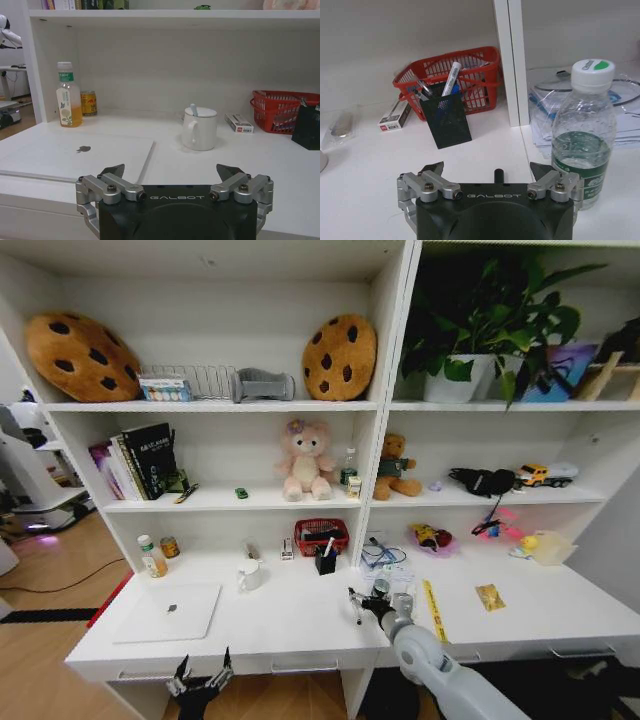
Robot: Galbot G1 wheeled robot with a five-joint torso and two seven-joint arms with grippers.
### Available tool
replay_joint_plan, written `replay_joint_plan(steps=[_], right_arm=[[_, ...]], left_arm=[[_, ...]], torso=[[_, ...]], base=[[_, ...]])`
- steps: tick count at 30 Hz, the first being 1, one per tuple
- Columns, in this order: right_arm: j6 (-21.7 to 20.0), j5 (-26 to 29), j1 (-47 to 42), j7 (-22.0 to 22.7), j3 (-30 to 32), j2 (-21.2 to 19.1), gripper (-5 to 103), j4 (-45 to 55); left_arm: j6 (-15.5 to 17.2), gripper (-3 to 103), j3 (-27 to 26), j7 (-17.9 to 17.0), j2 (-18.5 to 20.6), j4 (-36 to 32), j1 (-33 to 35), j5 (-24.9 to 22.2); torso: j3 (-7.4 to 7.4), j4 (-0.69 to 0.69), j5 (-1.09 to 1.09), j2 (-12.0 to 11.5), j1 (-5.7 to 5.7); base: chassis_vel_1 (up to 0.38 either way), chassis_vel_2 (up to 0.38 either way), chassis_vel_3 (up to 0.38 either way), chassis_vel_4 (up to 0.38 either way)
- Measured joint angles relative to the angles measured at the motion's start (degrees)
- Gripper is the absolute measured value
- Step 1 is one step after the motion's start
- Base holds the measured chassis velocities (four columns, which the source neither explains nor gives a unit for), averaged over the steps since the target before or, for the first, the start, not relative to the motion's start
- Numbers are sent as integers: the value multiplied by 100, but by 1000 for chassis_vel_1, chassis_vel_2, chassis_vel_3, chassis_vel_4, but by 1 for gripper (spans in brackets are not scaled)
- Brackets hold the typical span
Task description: Organize the objects on the table.
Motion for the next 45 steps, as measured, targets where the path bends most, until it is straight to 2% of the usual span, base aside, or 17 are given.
replay_joint_plan(steps=[6, 21, 35, 42, 45], right_arm=[[-39, 66, 459, 128, -304, 202, 93, -538], [-60, 191, 574, 143, -346, 381, 89, -929], [-86, 359, 805, 101, -490, 442, 70, -1247], [-94, 336, 861, 103, -567, 530, 68, -1367], [-94, 260, 885, 41, -570, 536, 63, -1442]], left_arm=[[16, 100, -31, -2, 23, 25, -25, -31], [32, 100, -9, -5, 35, 104, -62, -48], [34, 100, 20, -8, 35, 124, -56, -26], [34, 100, 0, -16, 35, 125, -55, -25], [34, 100, -15, -22, 34, 125, -52, -29]], torso=[[0, 0, 0, 0, 1], [0, -1, 0, 0, 1], [0, 0, 0, 0, 1], [0, 0, 0, 0, 1], [0, -1, 0, 0, 1]], base=[[0, 0, 0, 0], [0, 0, 0, 0], [0, 0, 0, 0], [0, 0, 0, 0], [0, 0, 0, 0]])
